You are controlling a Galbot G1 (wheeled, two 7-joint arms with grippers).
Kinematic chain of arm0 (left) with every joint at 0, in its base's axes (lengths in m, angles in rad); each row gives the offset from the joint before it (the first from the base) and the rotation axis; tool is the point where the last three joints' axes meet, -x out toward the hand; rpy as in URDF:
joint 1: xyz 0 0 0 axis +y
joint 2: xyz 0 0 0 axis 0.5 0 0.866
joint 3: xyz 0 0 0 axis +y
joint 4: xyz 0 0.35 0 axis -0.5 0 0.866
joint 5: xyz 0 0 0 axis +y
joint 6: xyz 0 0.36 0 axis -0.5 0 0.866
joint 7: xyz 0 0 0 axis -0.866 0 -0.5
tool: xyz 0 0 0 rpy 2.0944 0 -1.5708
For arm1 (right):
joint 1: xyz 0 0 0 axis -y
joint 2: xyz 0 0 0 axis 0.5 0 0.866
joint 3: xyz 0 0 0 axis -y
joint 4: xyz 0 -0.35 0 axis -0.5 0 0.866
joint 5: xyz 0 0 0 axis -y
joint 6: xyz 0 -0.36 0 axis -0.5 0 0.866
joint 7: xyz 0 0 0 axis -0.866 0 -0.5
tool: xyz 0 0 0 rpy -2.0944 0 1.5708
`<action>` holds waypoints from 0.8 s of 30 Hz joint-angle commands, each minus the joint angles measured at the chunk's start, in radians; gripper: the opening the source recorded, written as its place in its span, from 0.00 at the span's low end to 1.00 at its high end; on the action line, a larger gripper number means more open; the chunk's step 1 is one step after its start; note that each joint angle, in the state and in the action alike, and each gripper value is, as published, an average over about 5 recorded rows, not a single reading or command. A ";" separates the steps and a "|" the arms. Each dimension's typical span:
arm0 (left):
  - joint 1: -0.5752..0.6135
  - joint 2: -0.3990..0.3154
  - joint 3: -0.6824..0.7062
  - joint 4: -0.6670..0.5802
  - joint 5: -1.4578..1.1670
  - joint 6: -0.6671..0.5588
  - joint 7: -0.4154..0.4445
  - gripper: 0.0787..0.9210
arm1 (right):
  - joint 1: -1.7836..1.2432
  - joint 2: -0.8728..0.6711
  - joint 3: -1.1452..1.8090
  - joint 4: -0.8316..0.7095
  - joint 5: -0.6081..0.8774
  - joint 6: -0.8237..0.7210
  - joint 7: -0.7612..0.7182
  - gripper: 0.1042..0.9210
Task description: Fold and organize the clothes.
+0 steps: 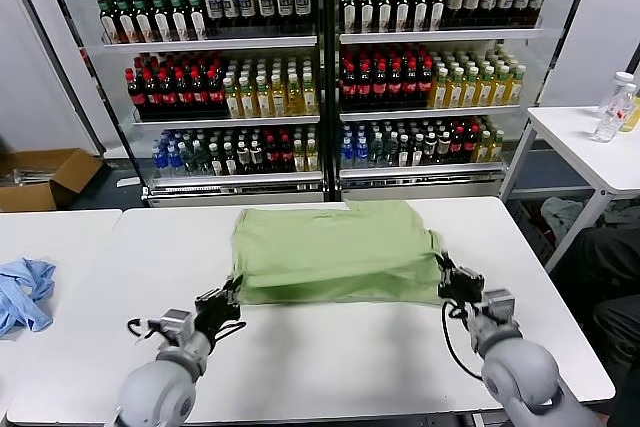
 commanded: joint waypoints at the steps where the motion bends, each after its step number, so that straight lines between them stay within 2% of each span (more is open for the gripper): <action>1: -0.105 -0.021 0.077 0.138 0.137 -0.022 -0.019 0.09 | 0.074 0.012 -0.074 -0.085 -0.081 -0.015 -0.051 0.13; 6: 0.004 -0.042 0.012 0.055 0.165 -0.024 -0.038 0.26 | -0.064 0.004 -0.009 0.011 -0.087 -0.015 -0.054 0.30; 10: 0.054 -0.044 -0.020 0.061 0.154 -0.021 -0.055 0.40 | -0.134 -0.027 0.050 0.058 -0.062 -0.036 -0.044 0.45; 20: -0.014 -0.041 0.000 0.153 0.088 0.027 -0.054 0.72 | -0.111 -0.011 0.048 -0.073 0.016 -0.141 0.006 0.78; 22: -0.022 -0.040 0.010 0.160 0.075 0.034 -0.049 0.74 | -0.099 -0.008 0.034 -0.091 0.044 -0.141 0.008 0.83; 24: -0.027 -0.040 0.018 0.165 0.057 0.042 -0.043 0.70 | -0.090 -0.006 0.023 -0.107 0.074 -0.140 0.009 0.85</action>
